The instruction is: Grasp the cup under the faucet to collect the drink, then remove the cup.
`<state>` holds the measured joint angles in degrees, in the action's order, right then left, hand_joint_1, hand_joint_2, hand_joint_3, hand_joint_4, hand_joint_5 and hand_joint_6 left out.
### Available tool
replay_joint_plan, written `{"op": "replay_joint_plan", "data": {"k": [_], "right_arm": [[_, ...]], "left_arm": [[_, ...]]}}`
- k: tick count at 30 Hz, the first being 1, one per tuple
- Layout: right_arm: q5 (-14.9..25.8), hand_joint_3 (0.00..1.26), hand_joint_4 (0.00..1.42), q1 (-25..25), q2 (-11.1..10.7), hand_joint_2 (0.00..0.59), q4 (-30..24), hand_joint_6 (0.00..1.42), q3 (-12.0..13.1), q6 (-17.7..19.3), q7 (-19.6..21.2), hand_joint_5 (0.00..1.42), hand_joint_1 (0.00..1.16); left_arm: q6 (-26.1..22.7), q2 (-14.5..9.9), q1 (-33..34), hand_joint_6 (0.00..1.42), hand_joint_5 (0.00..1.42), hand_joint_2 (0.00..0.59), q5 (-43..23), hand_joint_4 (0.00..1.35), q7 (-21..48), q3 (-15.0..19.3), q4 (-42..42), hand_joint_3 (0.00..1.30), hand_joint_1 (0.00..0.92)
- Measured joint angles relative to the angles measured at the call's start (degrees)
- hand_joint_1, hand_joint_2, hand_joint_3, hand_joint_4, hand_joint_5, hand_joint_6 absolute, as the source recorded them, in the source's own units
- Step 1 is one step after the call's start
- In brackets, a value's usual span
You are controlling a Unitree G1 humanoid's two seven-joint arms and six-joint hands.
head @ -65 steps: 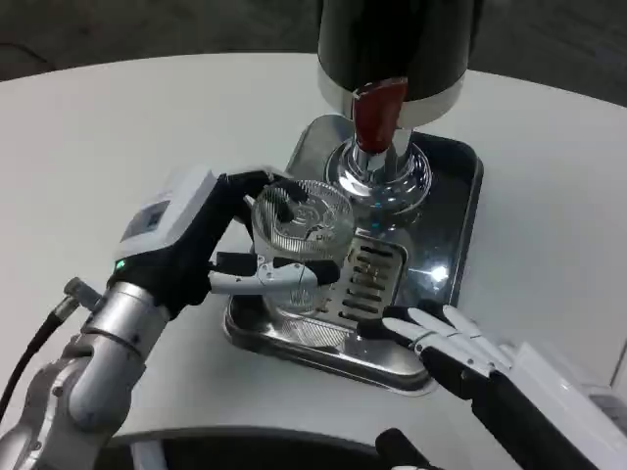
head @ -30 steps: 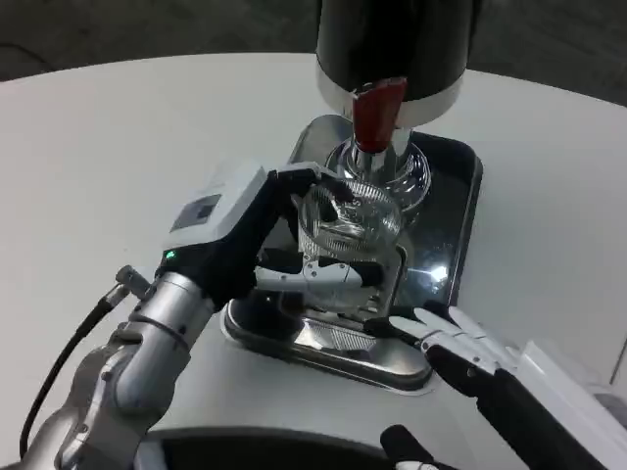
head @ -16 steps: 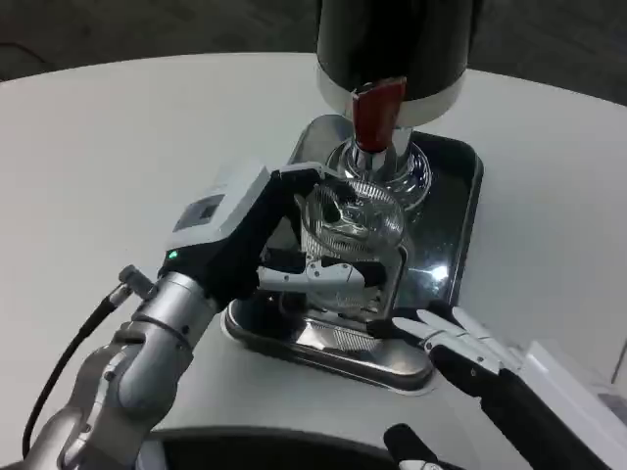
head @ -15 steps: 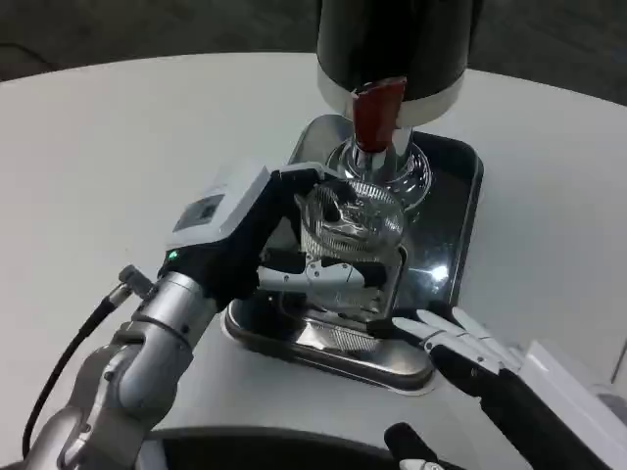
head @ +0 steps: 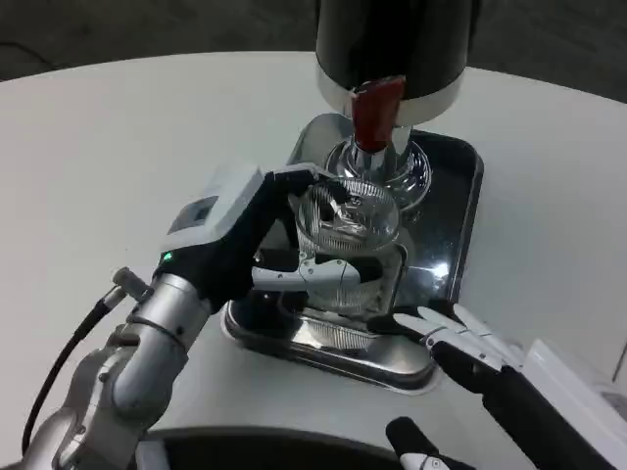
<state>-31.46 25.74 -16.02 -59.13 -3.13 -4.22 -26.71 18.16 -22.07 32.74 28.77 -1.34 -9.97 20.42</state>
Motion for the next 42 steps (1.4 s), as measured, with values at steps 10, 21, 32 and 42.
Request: {"op": "replay_joint_plan", "data": {"k": [10,21,32,42], "right_arm": [[0.1,0.18,0.08,0.4,0.3,0.495,0.0,0.00,0.2,0.0,1.0,0.00,0.51],[0.2,0.18,0.08,0.5,1.4,0.497,0.0,0.00,0.2,0.0,1.5,0.00,0.51],[0.2,0.18,0.08,1.3,2.1,0.503,0.0,0.00,0.1,0.0,2.3,0.00,0.52],[0.2,0.19,0.08,1.4,2.4,0.504,0.0,0.00,0.0,0.0,2.5,0.00,0.52]], "left_arm": [[1.3,-0.6,-0.8,0.48,0.65,0.066,-1.2,0.30,0.0,0.0,0.1,0.41,0.335],[1.8,-0.7,-1.1,0.43,0.56,0.053,-1.2,0.26,-0.2,0.4,0.1,0.40,0.327],[3.1,-0.7,-2.3,0.37,0.42,0.041,-1.2,0.24,-3.5,2.3,-1.9,0.38,0.321],[3.4,-0.7,-3.0,0.33,0.36,0.029,-1.2,0.20,-4.2,2.4,-1.9,0.37,0.298]]}}
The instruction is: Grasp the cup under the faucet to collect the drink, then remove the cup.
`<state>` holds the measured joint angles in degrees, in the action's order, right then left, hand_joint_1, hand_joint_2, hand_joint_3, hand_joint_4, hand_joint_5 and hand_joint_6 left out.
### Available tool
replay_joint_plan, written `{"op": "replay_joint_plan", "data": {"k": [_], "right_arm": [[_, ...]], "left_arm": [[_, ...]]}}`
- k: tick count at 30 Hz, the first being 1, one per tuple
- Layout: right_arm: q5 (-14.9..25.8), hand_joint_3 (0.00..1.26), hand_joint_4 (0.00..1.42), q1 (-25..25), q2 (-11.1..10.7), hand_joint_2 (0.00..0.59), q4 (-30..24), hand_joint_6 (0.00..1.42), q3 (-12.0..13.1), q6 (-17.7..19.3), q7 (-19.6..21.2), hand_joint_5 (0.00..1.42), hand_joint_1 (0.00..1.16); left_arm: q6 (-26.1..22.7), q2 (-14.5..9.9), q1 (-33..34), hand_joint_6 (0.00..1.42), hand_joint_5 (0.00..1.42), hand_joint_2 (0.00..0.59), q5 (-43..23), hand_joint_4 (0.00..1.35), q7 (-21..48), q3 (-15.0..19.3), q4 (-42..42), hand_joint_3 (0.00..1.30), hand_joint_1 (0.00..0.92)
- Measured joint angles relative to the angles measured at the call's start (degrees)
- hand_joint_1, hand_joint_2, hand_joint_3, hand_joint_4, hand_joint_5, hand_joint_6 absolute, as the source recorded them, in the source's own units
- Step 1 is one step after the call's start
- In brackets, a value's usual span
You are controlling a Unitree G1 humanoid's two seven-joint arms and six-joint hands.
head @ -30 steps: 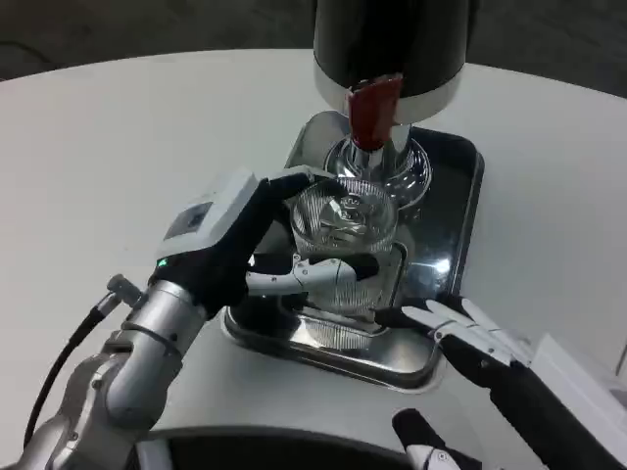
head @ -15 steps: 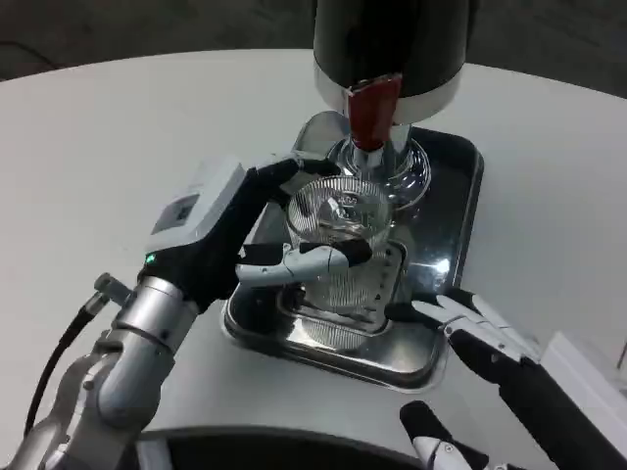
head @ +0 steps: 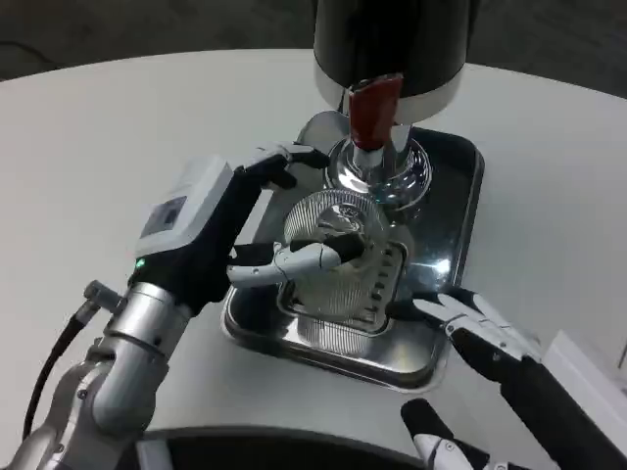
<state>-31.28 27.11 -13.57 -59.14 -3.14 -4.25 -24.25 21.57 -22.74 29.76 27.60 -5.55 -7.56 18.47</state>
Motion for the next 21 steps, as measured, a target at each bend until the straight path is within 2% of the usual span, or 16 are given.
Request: {"op": "replay_joint_plan", "data": {"k": [4,11,13,21], "right_arm": [[0.0,0.19,0.08,0.0,0.0,0.504,0.0,0.00,0.0,0.0,0.2,0.00,0.52],[0.0,0.19,0.08,0.0,0.0,0.504,0.0,0.00,0.0,0.0,0.3,0.01,0.53],[0.0,0.19,0.08,0.0,0.0,0.504,0.0,0.00,0.0,0.0,0.3,0.01,0.53],[0.1,0.20,0.09,-0.1,0.0,0.511,0.0,0.00,-0.1,0.0,0.7,0.01,0.52]], "left_arm": [[0.0,0.0,0.0,0.33,0.36,0.018,0.0,0.20,0.0,0.0,0.0,0.36,0.291],[1.1,0.0,0.0,0.32,0.32,0.000,-0.4,0.18,0.1,0.0,0.0,0.27,0.196],[1.4,0.0,0.0,0.32,0.31,0.000,-0.5,0.17,0.2,0.0,0.0,0.26,0.198],[2.0,-0.8,-0.1,0.26,0.25,0.000,-0.5,0.06,1.2,-0.1,0.0,0.00,0.270]]}}
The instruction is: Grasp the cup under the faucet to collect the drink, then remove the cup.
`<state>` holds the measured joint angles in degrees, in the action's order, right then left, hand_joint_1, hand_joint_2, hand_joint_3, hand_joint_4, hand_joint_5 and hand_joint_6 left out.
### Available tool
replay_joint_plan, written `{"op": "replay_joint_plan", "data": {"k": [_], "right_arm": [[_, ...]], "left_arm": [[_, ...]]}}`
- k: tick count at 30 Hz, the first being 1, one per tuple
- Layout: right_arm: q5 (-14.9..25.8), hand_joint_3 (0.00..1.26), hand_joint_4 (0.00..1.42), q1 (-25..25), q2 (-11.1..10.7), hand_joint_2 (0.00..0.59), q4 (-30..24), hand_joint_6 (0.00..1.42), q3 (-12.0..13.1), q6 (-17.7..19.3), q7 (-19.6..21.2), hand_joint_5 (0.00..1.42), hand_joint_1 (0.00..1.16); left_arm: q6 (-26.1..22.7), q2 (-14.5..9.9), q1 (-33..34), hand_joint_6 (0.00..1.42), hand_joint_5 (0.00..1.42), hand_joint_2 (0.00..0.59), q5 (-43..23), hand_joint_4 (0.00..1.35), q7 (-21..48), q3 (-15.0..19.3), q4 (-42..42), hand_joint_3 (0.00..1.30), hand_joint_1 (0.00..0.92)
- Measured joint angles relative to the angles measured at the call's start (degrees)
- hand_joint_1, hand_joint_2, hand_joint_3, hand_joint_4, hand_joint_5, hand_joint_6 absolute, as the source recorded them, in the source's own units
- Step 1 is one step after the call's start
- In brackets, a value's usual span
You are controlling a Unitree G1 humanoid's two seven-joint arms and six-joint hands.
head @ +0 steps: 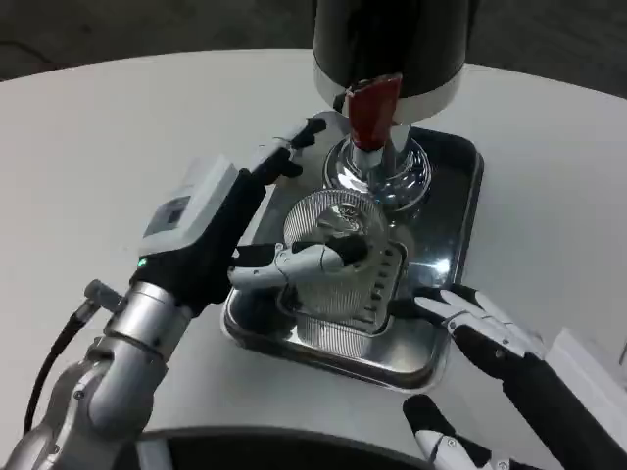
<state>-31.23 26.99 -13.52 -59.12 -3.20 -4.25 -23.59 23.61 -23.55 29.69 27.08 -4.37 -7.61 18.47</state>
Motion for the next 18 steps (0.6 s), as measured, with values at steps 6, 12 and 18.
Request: {"op": "replay_joint_plan", "data": {"k": [6,12,18], "right_arm": [[0.0,0.20,0.09,-0.3,0.0,0.513,0.0,0.00,-0.3,0.0,0.2,0.01,0.52],[0.0,0.20,0.09,-0.3,0.2,0.514,0.1,0.00,-0.5,0.0,0.3,0.02,0.51],[0.0,0.21,0.09,-0.9,0.5,0.514,0.2,0.00,-1.5,0.0,0.4,0.03,0.51]], "left_arm": [[0.3,-1.6,-0.5,0.20,0.17,0.000,-0.2,0.00,2.9,-0.1,0.0,0.00,0.281],[0.6,-2.5,-0.9,0.18,0.15,0.000,-1.6,0.00,5.1,-0.2,0.0,0.00,0.279],[0.6,-2.4,-1.2,0.18,0.15,0.007,-1.6,0.00,5.2,-0.2,-0.5,0.00,0.325]]}}
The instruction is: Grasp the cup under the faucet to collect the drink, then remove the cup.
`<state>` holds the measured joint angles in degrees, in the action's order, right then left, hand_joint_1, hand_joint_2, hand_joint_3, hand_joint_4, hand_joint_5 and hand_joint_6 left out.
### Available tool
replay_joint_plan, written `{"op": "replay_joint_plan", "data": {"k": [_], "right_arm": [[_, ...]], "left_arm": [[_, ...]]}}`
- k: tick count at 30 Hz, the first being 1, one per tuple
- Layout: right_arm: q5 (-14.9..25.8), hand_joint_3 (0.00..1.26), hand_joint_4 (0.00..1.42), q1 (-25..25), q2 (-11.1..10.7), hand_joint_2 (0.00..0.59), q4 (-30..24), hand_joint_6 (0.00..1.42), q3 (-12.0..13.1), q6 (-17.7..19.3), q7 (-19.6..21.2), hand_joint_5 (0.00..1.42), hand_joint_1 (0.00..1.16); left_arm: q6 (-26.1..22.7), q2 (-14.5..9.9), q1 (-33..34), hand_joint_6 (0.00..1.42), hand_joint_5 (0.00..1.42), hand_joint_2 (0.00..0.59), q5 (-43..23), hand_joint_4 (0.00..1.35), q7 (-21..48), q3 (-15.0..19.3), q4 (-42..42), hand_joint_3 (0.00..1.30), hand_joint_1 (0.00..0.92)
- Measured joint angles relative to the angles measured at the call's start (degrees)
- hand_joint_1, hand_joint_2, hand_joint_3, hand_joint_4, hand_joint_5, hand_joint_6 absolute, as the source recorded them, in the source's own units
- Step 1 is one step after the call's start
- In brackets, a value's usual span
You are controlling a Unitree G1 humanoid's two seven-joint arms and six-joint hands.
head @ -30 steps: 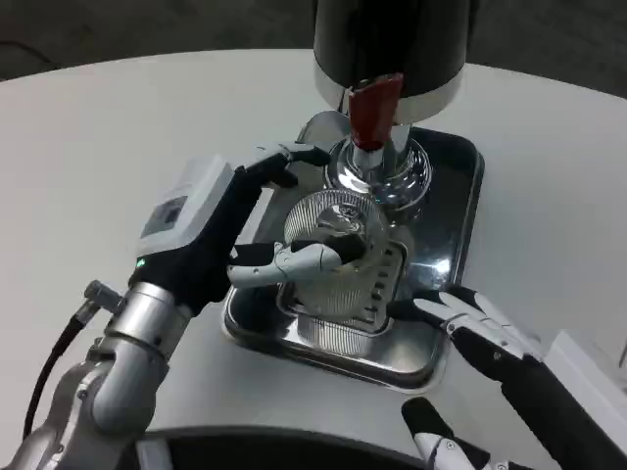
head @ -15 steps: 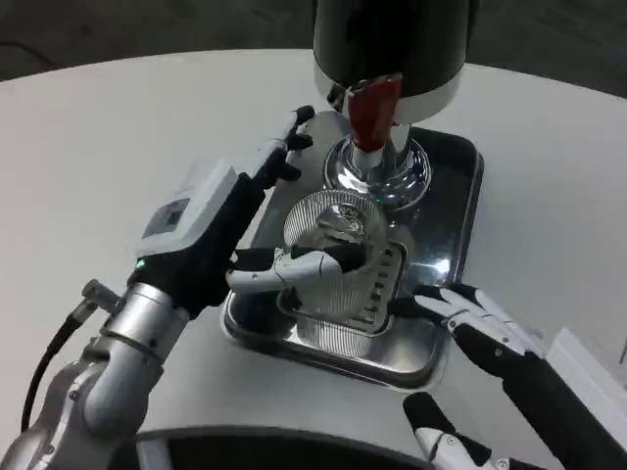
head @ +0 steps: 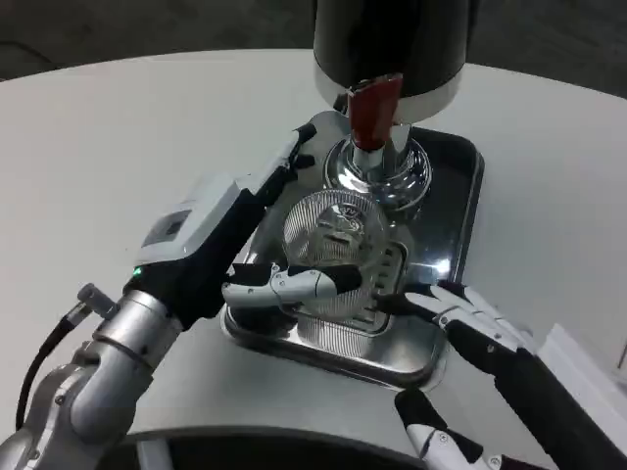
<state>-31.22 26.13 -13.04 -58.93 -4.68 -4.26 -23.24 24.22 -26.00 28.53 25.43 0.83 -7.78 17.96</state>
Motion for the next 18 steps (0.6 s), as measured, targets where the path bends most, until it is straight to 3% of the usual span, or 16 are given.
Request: {"op": "replay_joint_plan", "data": {"k": [6,18], "right_arm": [[0.0,0.21,0.10,-0.1,0.0,0.514,0.0,0.00,0.0,-0.1,0.0,0.03,0.51],[0.0,0.21,0.11,0.0,0.1,0.516,0.1,0.00,-0.1,-0.1,0.4,0.03,0.51]], "left_arm": [[0.0,0.0,-0.4,0.18,0.15,0.023,0.0,0.00,0.0,0.0,-0.3,0.00,0.433],[0.0,-0.1,-0.7,0.18,0.16,0.045,0.1,0.00,0.0,0.0,-0.3,0.00,0.503]]}}
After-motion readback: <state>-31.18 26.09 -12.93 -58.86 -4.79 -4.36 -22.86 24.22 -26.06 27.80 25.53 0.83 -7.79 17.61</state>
